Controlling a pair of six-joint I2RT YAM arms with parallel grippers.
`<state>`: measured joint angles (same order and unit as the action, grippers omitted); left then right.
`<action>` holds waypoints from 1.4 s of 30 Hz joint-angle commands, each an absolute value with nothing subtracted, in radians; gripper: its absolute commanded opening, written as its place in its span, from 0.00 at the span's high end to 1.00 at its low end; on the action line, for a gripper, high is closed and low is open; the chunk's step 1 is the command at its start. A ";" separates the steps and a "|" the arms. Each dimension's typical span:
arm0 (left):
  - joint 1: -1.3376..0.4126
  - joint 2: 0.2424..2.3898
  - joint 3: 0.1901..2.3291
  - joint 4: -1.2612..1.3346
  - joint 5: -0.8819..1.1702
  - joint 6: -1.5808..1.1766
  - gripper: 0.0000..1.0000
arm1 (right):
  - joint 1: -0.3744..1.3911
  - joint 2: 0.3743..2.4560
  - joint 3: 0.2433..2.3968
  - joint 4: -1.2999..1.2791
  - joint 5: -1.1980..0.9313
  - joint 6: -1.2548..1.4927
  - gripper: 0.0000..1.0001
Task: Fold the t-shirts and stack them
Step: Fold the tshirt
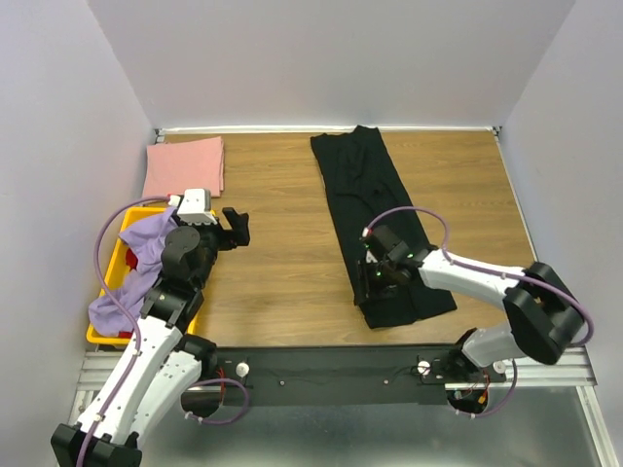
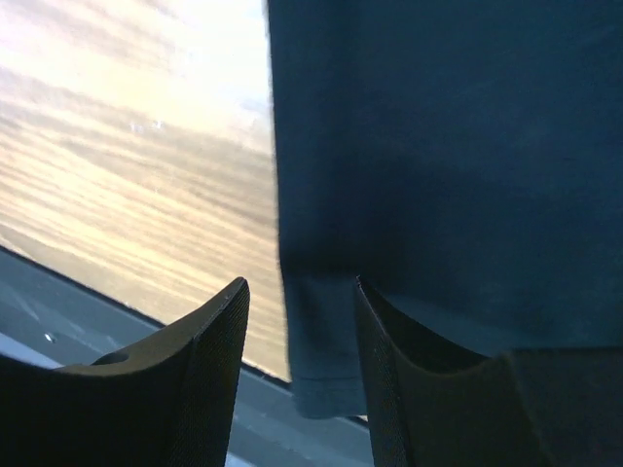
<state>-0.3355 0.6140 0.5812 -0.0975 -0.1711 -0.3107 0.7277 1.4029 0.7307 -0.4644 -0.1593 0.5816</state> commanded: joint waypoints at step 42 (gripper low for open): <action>-0.333 0.684 0.580 -0.097 -0.080 -0.311 0.11 | 1.028 1.571 0.838 -0.413 -0.189 0.788 0.92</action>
<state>-0.3355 0.6750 0.5812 -0.1062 -0.1108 -0.3111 1.0149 1.5368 0.8597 -0.4515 -0.1513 0.7876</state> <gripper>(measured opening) 0.894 0.079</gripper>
